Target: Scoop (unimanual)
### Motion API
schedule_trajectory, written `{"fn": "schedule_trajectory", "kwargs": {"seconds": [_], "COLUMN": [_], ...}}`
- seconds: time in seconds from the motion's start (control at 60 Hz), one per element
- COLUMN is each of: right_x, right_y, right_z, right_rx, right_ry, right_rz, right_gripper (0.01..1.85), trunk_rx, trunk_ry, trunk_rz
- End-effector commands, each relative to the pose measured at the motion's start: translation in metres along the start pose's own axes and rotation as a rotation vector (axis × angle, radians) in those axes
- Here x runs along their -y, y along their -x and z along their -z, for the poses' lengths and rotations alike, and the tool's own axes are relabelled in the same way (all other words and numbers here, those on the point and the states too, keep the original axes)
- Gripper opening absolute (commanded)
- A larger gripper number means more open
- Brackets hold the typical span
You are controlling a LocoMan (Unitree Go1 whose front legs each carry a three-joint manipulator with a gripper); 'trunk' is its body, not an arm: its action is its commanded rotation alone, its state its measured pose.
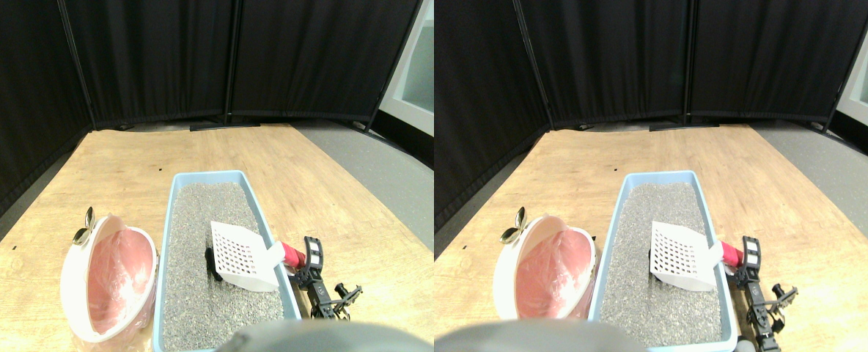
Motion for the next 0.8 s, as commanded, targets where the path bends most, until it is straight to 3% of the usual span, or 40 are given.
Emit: {"fn": "schedule_trajectory", "kwargs": {"seconds": [0.017, 0.45, 0.567, 0.583, 0.6, 0.617, 0.667, 0.8], "right_x": [0.002, 0.002, 0.004, 0.004, 0.004, 0.004, 0.005, 0.007], "right_y": [-0.006, -0.016, -0.016, -0.016, -0.016, -0.016, -0.015, -0.01], "right_z": [0.0, 0.003, 0.004, 0.004, 0.004, 0.003, 0.004, 0.0], "right_rx": [0.014, -0.008, -0.005, -0.002, 0.001, 0.002, 0.02, 0.005], "right_ry": [-0.009, -0.013, 0.007, 0.021, 0.031, 0.036, 0.033, 0.031], "right_rz": [-0.003, 0.033, 0.007, -0.007, -0.016, -0.021, -0.041, -0.01], "right_gripper": [0.91, 0.91, 0.54, 0.4, 0.15, 0.06, 0.06, 0.06], "trunk_rx": [-0.019, -0.021, -0.021, -0.021, -0.021, -0.021, -0.019, -0.018], "trunk_ry": [0.019, 0.015, 0.014, 0.014, 0.015, 0.015, 0.016, 0.017], "trunk_rz": [-0.006, -0.004, -0.005, -0.005, -0.006, -0.006, -0.007, -0.01]}}
